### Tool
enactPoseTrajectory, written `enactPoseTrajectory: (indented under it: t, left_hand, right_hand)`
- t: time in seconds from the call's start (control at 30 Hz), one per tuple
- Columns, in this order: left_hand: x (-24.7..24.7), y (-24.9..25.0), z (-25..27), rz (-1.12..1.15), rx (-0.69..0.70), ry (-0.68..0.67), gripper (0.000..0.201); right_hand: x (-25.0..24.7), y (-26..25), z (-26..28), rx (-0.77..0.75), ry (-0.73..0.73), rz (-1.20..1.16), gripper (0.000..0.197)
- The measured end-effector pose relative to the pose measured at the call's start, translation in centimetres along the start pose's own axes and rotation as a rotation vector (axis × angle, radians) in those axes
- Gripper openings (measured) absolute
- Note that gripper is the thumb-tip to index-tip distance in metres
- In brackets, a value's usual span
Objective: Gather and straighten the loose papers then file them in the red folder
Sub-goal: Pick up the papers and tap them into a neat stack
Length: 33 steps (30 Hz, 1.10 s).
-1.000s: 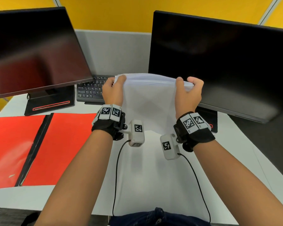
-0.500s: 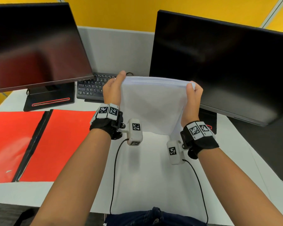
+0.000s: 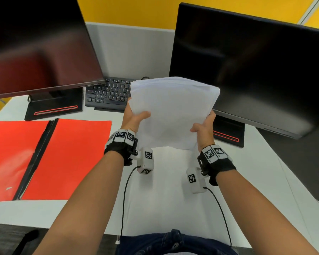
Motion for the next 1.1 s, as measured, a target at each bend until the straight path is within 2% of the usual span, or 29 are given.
enactPoseTrajectory:
  t: [0.13, 0.23, 0.3, 0.37, 0.47, 0.57, 0.63, 0.77, 0.9, 1.0, 1.1]
  left_hand:
    - [-0.9, -1.0, -0.2, -0.006, -0.008, 0.068, 0.072]
    - [-1.1, -1.5, 0.1, -0.028, -0.078, 0.065, 0.059]
    - [-0.5, -1.5, 0.4, -0.085, -0.072, 0.068, 0.051]
    - [0.2, -1.4, 0.2, -0.085, -0.051, 0.078, 0.046]
    - [0.8, -0.8, -0.4, -0.086, 0.006, 0.105, 0.042]
    - [1.2, -0.4, -0.6, -0.074, 0.062, 0.090, 0.044]
    - [1.2, -0.9, -0.3, -0.077, 0.065, 0.061, 0.048]
    - [0.7, -2.0, 0.2, -0.050, -0.002, 0.076, 0.051]
    - [0.0, -1.6, 0.6, -0.065, -0.021, 0.054, 0.056]
    - [0.0, -1.0, 0.9, -0.101, 0.006, 0.051, 0.053]
    - [-0.4, -0.5, 0.9, -0.083, 0.010, 0.046, 0.048]
  right_hand:
    - [-1.4, -0.3, -1.0, -0.007, 0.063, 0.038, 0.073]
    - [-1.7, 0.6, -1.1, 0.095, 0.009, 0.061, 0.084]
    - [-1.1, 1.5, -0.7, 0.117, 0.001, 0.064, 0.084]
    - [-0.6, 2.1, -0.5, 0.055, 0.062, 0.065, 0.067]
    - [0.2, 1.7, -0.4, -0.120, 0.104, 0.164, 0.042]
    - [-0.3, 1.2, -0.5, -0.187, 0.156, 0.154, 0.033]
    - [-0.8, 1.2, -0.5, -0.178, 0.150, 0.151, 0.038]
    - [-1.5, 1.4, -0.2, -0.093, 0.119, 0.120, 0.061]
    - [-1.5, 1.4, -0.2, -0.095, 0.139, 0.106, 0.068]
    - [-0.7, 1.9, 0.0, -0.080, 0.095, 0.293, 0.061]
    - [-1.6, 1.8, -0.1, -0.172, 0.160, 0.611, 0.033]
Point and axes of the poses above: each hand's wrist, its own z-axis away from the middle knuckle, its own x-axis out of the palm, y = z × x, the point moved 4 cm from there along -z, towards the middle knuckle, and after that the axes turned 9 degrees about -z, right-handed, at the moved point
